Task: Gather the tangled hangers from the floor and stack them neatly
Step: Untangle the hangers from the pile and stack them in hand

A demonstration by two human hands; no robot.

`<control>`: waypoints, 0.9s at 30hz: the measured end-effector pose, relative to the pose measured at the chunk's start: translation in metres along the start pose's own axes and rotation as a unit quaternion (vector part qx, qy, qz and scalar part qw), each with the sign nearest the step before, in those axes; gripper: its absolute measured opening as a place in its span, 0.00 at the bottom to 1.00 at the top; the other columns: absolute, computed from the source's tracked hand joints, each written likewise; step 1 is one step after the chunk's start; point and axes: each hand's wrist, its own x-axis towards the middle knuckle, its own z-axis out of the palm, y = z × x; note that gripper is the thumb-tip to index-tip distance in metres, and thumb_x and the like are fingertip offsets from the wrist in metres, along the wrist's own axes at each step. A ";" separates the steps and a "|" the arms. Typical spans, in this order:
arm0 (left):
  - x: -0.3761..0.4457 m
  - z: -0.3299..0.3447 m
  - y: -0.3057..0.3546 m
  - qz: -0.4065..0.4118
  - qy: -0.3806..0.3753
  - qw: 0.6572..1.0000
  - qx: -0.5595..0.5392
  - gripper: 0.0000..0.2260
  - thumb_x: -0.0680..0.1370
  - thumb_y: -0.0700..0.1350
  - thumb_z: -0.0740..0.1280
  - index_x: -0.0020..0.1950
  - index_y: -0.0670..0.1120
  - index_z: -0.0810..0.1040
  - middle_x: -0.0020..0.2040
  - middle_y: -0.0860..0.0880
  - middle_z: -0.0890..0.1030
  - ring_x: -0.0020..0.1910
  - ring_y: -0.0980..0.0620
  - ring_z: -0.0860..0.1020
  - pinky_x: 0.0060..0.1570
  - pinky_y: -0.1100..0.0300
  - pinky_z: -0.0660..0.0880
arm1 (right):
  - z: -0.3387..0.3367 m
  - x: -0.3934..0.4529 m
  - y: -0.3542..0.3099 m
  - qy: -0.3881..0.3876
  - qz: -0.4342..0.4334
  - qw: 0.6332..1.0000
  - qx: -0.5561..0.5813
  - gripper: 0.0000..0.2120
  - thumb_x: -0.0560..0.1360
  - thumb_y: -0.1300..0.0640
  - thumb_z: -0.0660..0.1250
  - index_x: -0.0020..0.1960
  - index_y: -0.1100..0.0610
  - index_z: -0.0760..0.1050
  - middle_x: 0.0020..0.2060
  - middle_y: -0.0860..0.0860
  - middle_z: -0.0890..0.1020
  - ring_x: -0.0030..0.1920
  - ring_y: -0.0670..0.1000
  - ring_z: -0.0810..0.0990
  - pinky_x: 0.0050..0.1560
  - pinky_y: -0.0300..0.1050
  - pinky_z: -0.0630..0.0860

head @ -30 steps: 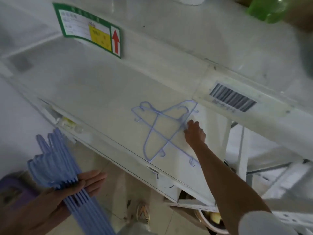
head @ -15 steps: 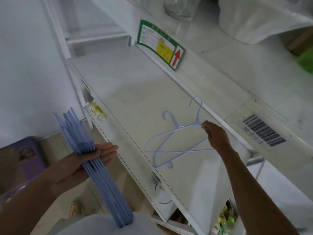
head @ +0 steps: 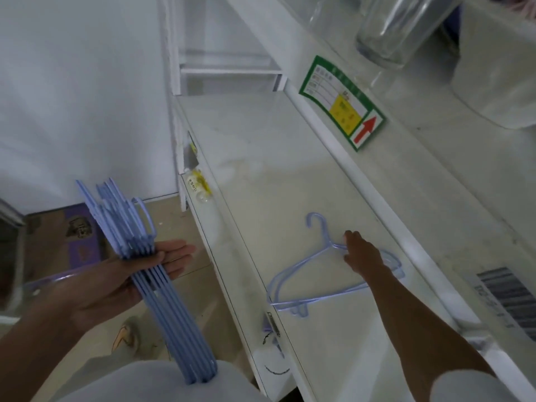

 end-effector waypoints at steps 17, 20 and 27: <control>-0.025 0.087 0.100 -0.046 -0.005 0.999 0.025 0.15 0.83 0.34 0.60 0.68 0.38 0.79 0.71 0.39 0.77 0.69 0.41 0.77 0.60 0.53 0.80 | -0.113 -0.057 -0.102 0.023 -0.102 0.910 0.401 0.13 0.80 0.58 0.68 0.37 0.54 0.78 0.27 0.50 0.82 0.23 0.41 0.75 0.27 0.32 0.71; -0.021 0.092 0.115 -0.049 -0.015 0.998 0.019 0.16 0.84 0.34 0.59 0.68 0.36 0.78 0.70 0.38 0.78 0.68 0.41 0.79 0.59 0.53 0.81 | -0.118 -0.082 -0.175 0.081 -0.133 0.879 0.451 0.10 0.79 0.58 0.69 0.39 0.55 0.78 0.25 0.47 0.77 0.26 0.41 0.71 0.31 0.37 0.68; -0.019 0.099 0.129 -0.081 -0.032 0.996 0.022 0.20 0.81 0.36 0.61 0.73 0.33 0.72 0.69 0.37 0.78 0.67 0.41 0.79 0.73 0.46 0.70 | -0.092 -0.105 -0.347 0.108 -0.145 0.783 0.595 0.09 0.83 0.59 0.64 0.45 0.57 0.76 0.34 0.51 0.80 0.32 0.42 0.75 0.37 0.39 0.73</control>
